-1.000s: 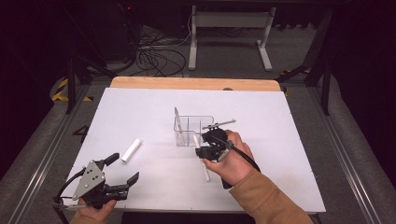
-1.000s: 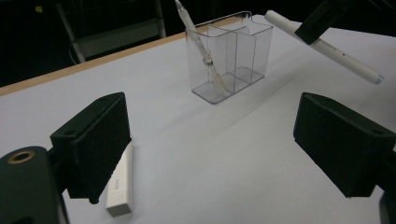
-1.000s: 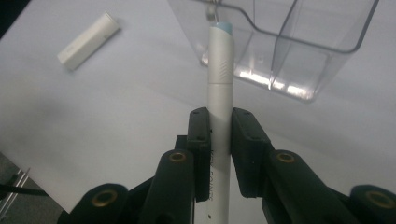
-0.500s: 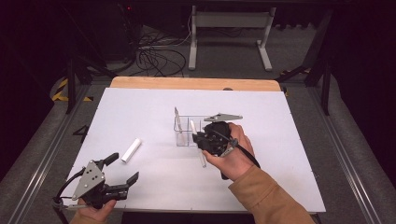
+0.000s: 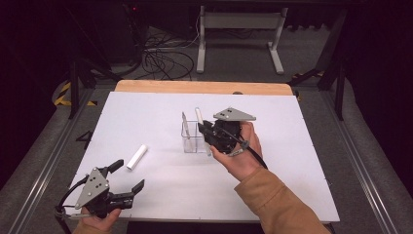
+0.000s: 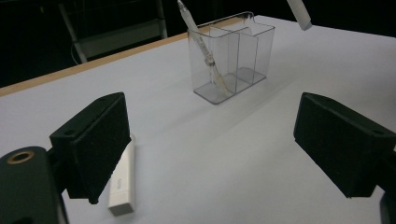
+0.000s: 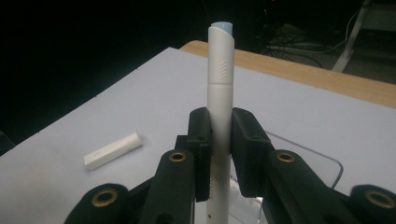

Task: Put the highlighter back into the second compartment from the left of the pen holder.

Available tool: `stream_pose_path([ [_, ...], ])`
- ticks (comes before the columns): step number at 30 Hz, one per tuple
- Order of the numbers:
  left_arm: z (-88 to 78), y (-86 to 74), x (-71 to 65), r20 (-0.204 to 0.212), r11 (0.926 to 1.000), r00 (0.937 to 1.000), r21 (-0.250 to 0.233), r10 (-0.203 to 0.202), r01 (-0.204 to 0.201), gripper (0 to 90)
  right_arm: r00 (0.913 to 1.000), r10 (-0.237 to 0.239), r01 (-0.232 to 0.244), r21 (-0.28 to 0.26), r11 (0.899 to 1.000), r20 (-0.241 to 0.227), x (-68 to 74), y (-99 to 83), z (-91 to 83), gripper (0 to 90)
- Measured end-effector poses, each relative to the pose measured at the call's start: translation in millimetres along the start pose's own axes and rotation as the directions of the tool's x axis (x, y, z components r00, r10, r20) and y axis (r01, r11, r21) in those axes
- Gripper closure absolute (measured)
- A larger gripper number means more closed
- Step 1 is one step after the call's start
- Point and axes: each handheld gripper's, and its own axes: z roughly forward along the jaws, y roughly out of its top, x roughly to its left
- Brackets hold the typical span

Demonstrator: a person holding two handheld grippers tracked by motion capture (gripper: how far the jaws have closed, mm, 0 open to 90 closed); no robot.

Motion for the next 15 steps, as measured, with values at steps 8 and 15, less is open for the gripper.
stream_pose_path([
  [8, -0.1, 0.0, 0.0, 0.0, 1.0, 1.0, -0.001, 0.001, -0.001, 11.3, 0.9999, -0.011, 0.011, -0.073, 0.997, 0.008, -3.3, 6.6, 4.2, 78.8],
  [15, 0.0, 0.0, 0.0, 0.0, 1.0, 1.0, -0.001, 0.002, -0.002, 11.3, 0.9996, -0.022, 0.024, -0.116, 0.993, 0.018, -7.7, 11.3, 12.5, 78.8],
])
